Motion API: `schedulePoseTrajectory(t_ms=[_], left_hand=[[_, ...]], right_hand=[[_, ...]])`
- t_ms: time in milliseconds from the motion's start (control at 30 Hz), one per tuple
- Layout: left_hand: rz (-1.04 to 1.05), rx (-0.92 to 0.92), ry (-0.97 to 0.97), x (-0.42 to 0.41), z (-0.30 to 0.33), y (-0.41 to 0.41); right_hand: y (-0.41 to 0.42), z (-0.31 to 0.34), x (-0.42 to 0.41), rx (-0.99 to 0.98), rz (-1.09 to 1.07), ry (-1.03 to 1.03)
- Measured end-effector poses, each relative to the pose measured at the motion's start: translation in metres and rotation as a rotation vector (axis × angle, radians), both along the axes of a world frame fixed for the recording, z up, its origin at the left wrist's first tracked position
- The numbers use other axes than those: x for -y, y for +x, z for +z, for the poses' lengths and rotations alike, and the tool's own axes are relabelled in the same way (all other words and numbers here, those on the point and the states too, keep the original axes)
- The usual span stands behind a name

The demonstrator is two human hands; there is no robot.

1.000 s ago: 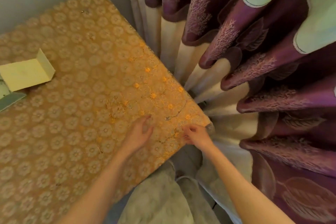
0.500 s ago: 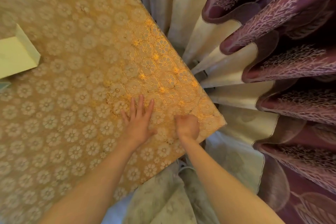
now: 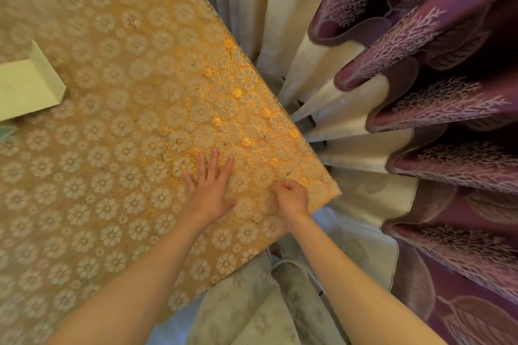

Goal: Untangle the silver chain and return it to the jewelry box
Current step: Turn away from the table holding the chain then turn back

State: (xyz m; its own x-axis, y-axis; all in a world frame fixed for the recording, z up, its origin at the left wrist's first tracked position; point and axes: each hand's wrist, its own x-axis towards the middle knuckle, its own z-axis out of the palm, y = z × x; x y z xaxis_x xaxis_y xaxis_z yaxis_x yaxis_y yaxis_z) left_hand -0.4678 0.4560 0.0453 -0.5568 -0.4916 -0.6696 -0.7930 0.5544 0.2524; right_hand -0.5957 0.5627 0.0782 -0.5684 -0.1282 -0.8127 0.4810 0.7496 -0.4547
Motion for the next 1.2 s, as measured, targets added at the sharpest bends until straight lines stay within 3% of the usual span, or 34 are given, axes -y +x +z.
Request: schedulePoseTrajectory(t_ms=[133, 267, 433, 533, 600, 800, 1000, 1200], left_hand=[[0.154, -0.094, 0.056, 0.008, 0.012, -0.006], [0.448, -0.448, 0.205, 0.009, 0.055, -0.028], [0.297, -0.656, 0.576, -0.028, 0.132, -0.041], [0.228, -0.686, 0.739, -0.068, 0.174, -0.028], [0.300, -0.750, 0.807, -0.096, 0.198, -0.007], [0.595, -0.898, 0.545, -0.161, 0.233, 0.085], [0.999, -1.122, 0.262, -0.188, 0.251, 0.184], [1.271, -1.088, 0.073, -0.202, 0.237, 0.301]], right_hand=[[-0.019, 0.041, -0.014, 0.086, 0.006, -0.224], [-0.035, 0.097, -0.023, 0.038, 0.340, -0.385], [-0.043, 0.176, -0.032, 0.038, 0.787, -0.515], [-0.042, 0.210, -0.044, -0.056, 0.796, -0.621], [-0.039, 0.223, -0.057, -0.136, 0.729, -0.687], [-0.002, 0.236, -0.109, -0.181, 0.827, -0.689], [0.098, 0.227, -0.138, 0.042, 1.047, -0.628], [0.224, 0.216, -0.135, 0.243, 1.221, -0.664]])
